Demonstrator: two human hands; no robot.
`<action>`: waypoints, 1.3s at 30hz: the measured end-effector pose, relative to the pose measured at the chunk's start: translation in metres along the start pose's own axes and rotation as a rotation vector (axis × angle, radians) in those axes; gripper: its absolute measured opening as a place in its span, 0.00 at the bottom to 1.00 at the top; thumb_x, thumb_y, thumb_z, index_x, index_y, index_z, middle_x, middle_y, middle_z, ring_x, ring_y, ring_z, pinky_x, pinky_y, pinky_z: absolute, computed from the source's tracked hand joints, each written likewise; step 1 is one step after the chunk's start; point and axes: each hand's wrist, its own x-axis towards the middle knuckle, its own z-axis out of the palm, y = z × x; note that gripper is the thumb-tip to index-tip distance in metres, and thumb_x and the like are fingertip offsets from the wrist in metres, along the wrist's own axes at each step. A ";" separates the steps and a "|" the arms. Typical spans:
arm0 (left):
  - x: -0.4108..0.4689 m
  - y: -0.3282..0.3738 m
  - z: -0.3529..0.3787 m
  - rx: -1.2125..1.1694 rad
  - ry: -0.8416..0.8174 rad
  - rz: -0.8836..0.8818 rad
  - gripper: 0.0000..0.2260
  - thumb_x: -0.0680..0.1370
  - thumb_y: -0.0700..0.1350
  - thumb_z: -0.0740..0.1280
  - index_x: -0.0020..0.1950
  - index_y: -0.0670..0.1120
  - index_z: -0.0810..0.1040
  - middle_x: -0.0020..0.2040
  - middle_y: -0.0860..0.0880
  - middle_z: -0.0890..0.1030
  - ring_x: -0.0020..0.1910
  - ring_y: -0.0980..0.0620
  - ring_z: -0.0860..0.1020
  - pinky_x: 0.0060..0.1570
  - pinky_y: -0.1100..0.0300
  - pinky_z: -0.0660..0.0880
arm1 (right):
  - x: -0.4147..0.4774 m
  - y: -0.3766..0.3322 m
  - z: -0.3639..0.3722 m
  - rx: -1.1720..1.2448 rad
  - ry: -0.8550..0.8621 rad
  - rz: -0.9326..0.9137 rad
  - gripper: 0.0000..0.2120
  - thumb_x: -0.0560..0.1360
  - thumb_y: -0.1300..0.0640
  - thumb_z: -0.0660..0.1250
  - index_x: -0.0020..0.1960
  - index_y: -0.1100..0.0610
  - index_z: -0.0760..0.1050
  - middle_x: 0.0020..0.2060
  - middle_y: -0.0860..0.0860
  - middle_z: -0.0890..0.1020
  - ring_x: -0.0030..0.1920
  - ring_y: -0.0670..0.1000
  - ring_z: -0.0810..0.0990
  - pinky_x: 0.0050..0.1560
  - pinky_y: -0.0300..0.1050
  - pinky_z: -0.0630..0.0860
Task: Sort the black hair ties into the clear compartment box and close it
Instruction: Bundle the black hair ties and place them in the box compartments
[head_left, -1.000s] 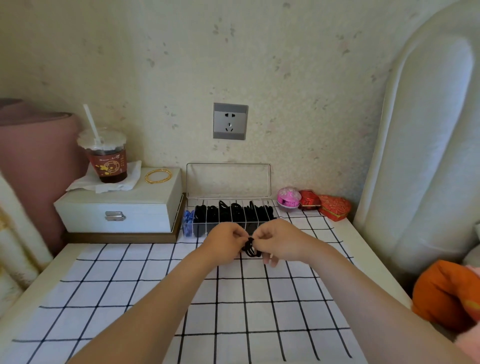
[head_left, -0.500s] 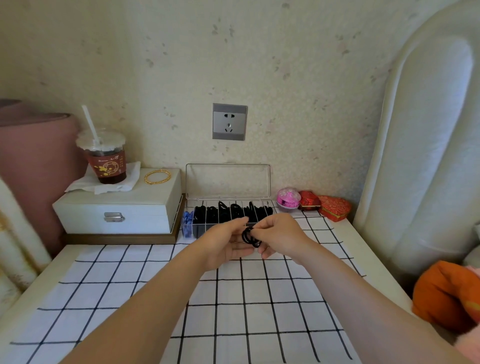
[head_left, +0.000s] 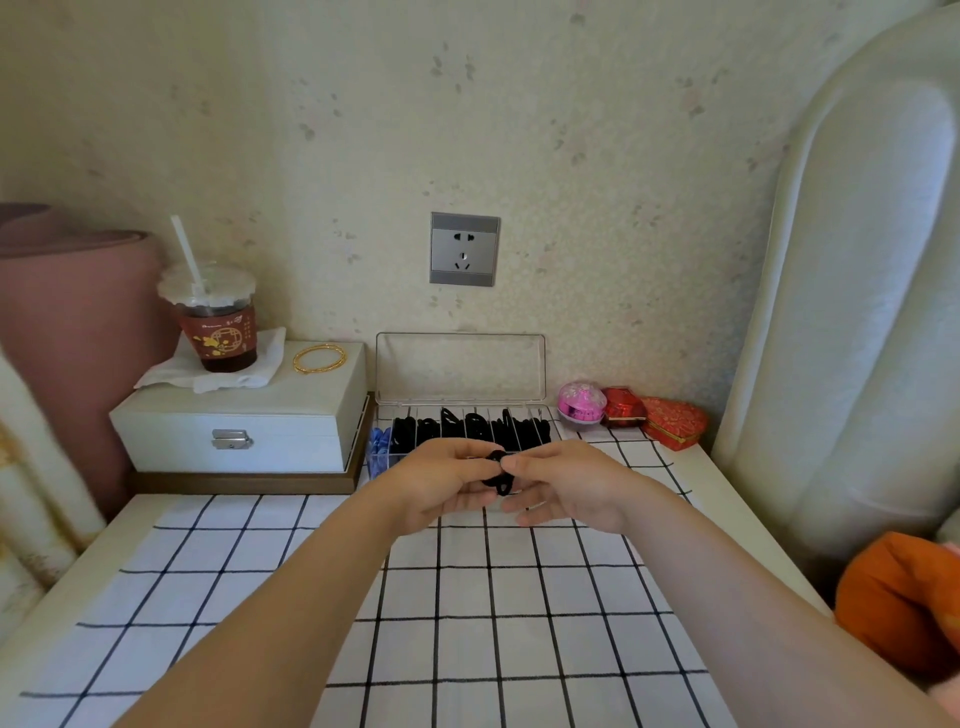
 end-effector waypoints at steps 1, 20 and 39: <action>0.000 0.001 0.000 0.039 0.028 0.025 0.12 0.77 0.36 0.70 0.60 0.42 0.79 0.51 0.42 0.84 0.46 0.51 0.83 0.44 0.61 0.81 | 0.001 -0.001 0.000 0.008 0.010 -0.009 0.12 0.78 0.59 0.70 0.58 0.65 0.81 0.45 0.59 0.85 0.44 0.56 0.86 0.42 0.47 0.83; 0.049 0.028 -0.025 0.861 0.397 0.484 0.13 0.82 0.42 0.61 0.63 0.49 0.79 0.57 0.50 0.81 0.53 0.54 0.77 0.55 0.62 0.73 | 0.077 -0.032 -0.002 -0.343 0.639 -0.303 0.06 0.75 0.57 0.74 0.49 0.58 0.86 0.36 0.50 0.85 0.33 0.47 0.83 0.33 0.39 0.81; 0.068 0.005 -0.031 1.238 0.279 0.486 0.17 0.79 0.58 0.62 0.68 0.59 0.75 0.65 0.52 0.74 0.67 0.50 0.63 0.67 0.51 0.62 | 0.096 -0.029 -0.019 -1.078 0.251 -0.261 0.14 0.81 0.61 0.62 0.62 0.52 0.82 0.54 0.53 0.85 0.57 0.54 0.81 0.61 0.48 0.77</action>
